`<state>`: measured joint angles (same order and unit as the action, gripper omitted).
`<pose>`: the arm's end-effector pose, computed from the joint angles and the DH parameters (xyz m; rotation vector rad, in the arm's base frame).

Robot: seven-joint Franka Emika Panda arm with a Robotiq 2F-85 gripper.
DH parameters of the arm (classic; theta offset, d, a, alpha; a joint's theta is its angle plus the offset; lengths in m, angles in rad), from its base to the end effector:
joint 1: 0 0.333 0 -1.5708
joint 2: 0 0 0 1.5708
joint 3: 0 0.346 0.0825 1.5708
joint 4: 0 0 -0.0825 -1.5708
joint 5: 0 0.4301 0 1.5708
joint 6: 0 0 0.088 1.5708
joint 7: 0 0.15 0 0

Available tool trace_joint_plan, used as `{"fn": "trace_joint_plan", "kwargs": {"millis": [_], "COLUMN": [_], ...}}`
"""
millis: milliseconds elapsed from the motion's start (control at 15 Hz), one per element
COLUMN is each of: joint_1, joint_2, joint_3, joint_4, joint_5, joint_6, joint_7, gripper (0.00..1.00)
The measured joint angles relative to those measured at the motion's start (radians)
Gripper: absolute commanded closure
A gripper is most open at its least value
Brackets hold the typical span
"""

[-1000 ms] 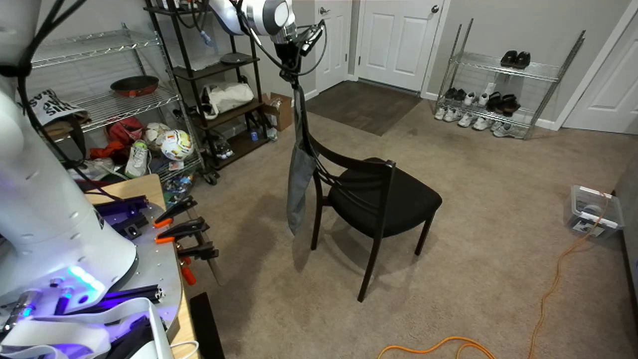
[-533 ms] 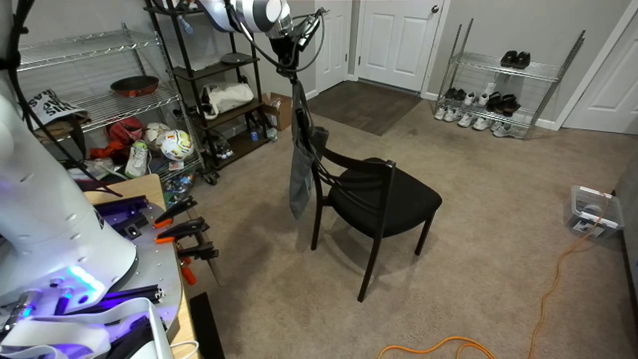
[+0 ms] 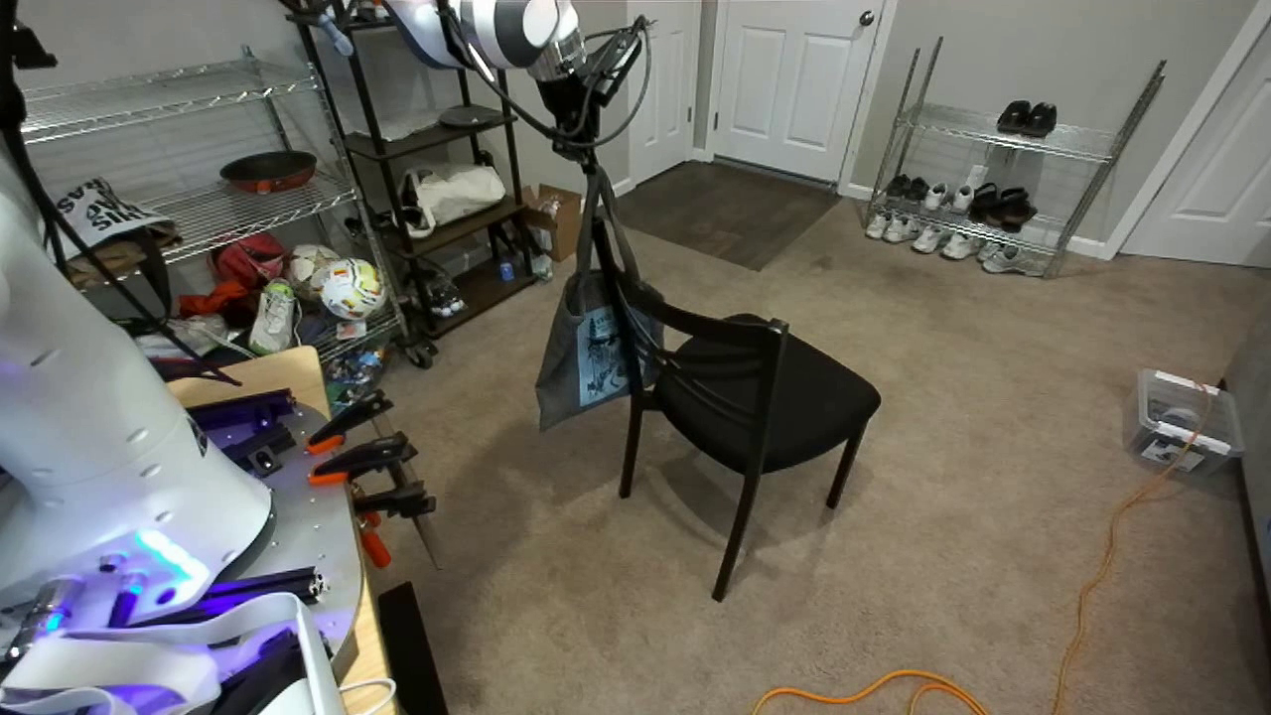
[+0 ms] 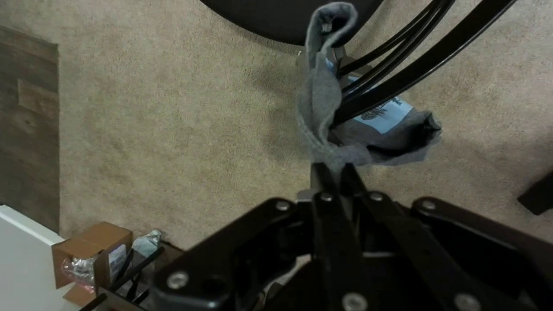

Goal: Move the bag to the left side of the chair

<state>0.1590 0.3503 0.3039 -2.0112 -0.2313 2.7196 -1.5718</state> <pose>0.6211 0.3071 0.2830 1.3177 2.5598 0.4435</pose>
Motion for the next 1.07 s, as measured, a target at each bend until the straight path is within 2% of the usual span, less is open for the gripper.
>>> {"fn": "trace_joint_plan", "kwargs": {"millis": [600, 667, 733, 1067], "joint_1": [-0.033, -0.041, -0.046, -0.060], "joint_2": [-0.079, -0.084, -0.088, -0.098], "joint_3": [0.011, 0.010, 0.007, -0.011], "joint_4": [-0.123, -0.131, -0.139, -0.161], "joint_5": [0.011, 0.013, 0.014, 0.018], "joint_6": [0.001, 0.001, 0.001, 0.000], "joint_7": [-0.082, -0.089, -0.093, -0.093], "gripper": [0.98, 0.67, 0.66, 0.36]}}
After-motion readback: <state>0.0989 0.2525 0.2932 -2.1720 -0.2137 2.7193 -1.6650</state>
